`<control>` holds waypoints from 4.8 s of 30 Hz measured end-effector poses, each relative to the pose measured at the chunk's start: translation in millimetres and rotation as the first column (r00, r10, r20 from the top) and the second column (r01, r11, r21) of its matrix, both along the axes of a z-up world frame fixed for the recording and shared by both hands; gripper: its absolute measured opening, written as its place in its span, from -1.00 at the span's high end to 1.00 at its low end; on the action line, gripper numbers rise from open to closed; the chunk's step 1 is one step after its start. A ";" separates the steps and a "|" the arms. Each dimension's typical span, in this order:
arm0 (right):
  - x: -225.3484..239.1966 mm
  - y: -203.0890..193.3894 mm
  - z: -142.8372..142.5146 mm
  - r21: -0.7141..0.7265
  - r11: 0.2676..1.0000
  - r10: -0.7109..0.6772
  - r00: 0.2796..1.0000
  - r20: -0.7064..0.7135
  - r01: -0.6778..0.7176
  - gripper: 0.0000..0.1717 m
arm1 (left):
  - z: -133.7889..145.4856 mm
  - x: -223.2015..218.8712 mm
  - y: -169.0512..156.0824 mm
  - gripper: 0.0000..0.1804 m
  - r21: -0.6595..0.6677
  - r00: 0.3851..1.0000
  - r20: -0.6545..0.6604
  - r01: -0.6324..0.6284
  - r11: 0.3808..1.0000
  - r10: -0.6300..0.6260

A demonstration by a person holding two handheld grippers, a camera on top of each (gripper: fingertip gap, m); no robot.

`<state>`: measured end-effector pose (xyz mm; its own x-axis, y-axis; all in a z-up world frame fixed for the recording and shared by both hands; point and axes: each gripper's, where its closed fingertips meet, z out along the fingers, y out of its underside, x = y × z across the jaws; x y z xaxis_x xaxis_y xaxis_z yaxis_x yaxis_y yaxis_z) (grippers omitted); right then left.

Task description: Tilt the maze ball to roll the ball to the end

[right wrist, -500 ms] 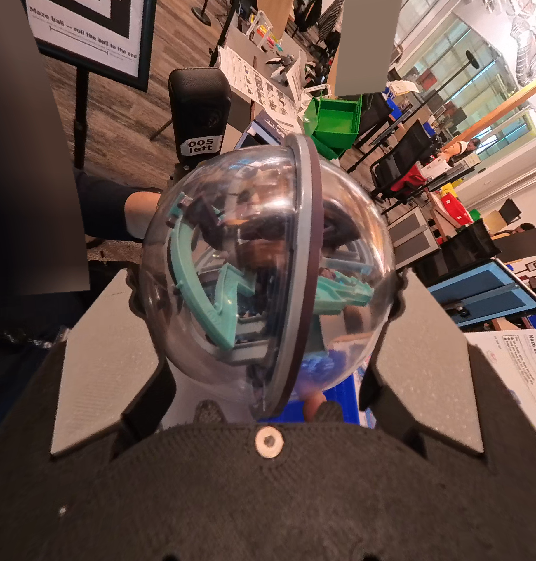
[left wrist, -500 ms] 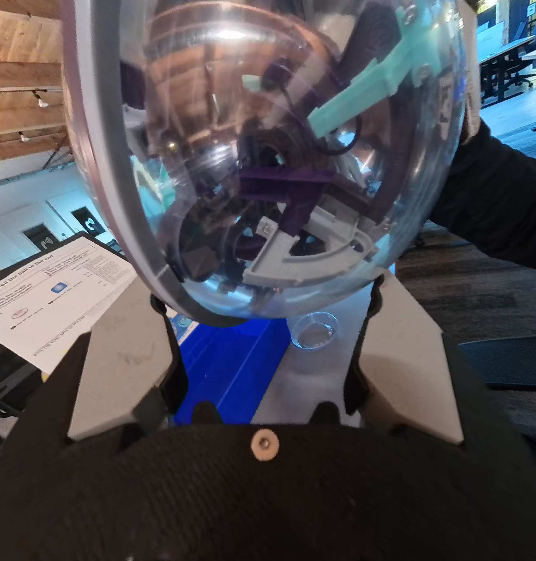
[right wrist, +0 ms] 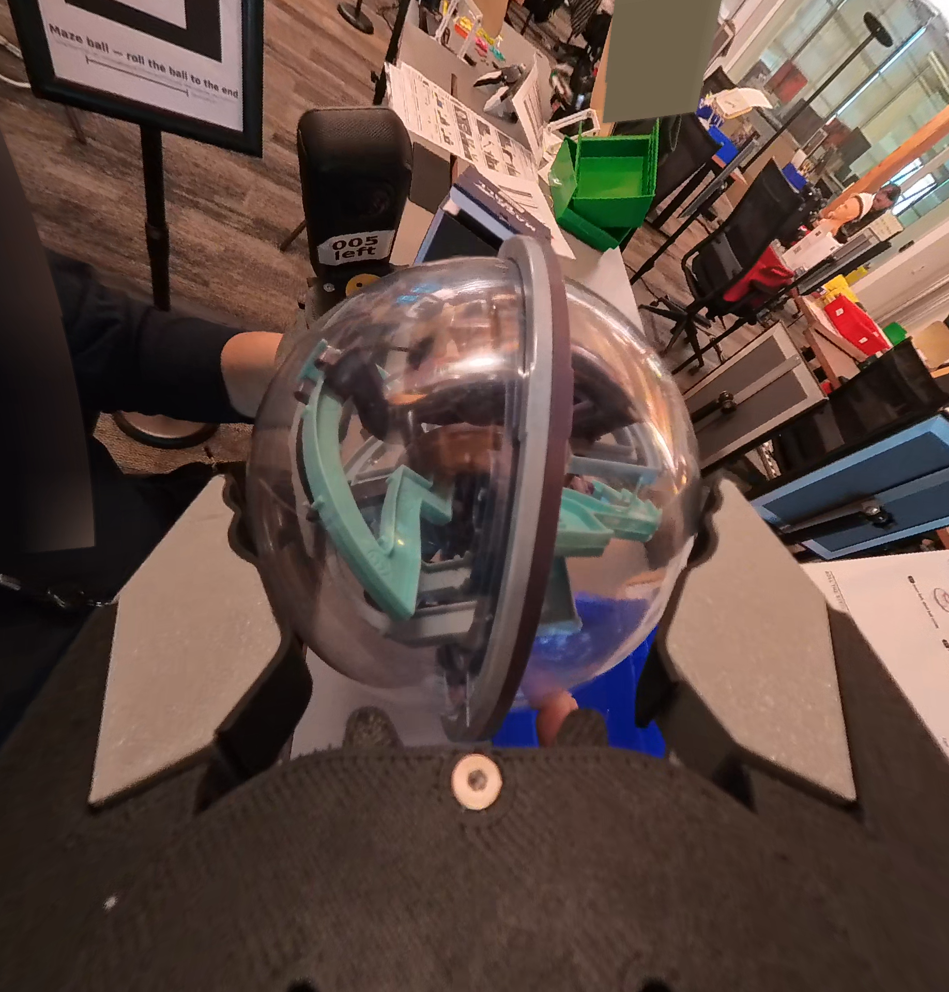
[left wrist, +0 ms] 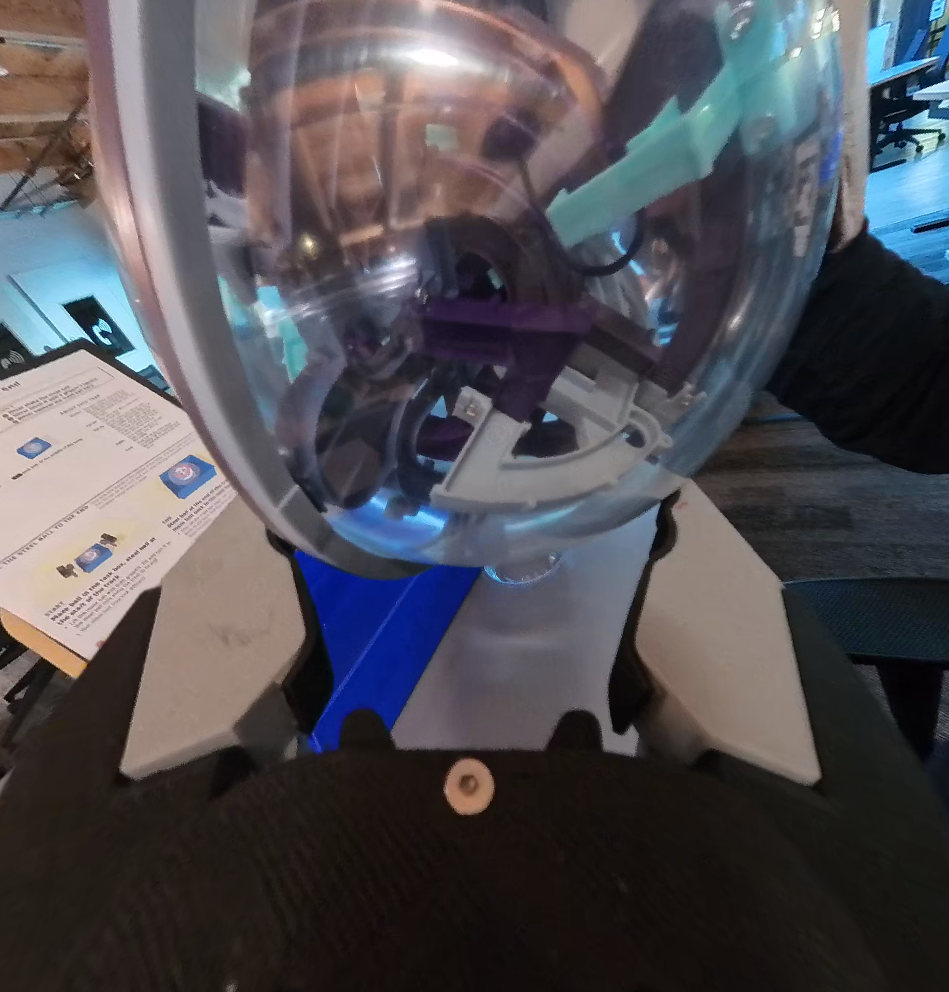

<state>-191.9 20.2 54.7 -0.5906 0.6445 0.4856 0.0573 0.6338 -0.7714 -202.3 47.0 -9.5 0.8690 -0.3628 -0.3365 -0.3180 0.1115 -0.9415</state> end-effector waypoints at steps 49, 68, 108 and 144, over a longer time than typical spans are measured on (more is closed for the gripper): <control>-5.4 6.8 -25.6 -0.047 0.999 0.007 1.000 0.018 -0.007 -0.83 | -29.2 -5.2 3.6 -0.48 -0.088 1.000 -0.004 -0.024 0.996 0.024; -5.8 13.7 -41.6 -0.100 0.995 0.007 0.999 0.043 -0.003 -0.83 | -46.4 -3.6 6.8 -0.48 -0.126 0.999 0.028 -0.013 0.992 0.017; -7.6 32.8 -89.1 -0.233 0.971 -0.021 0.989 0.148 0.055 -0.84 | -98.0 2.3 15.1 -0.48 -0.274 0.992 0.122 0.043 0.961 -0.010; -27.4 72.8 -164.8 -0.919 0.392 0.175 0.979 0.102 0.025 -0.83 | -155.7 -22.7 5.1 -0.16 -0.299 0.982 0.191 0.066 0.952 -0.008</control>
<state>-219.4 93.0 -110.1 -0.6595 0.5881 -0.4682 0.2270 -0.4380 -0.8699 -225.0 52.1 -165.1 0.8895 -0.4551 -0.0402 -0.1358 -0.1794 -0.9744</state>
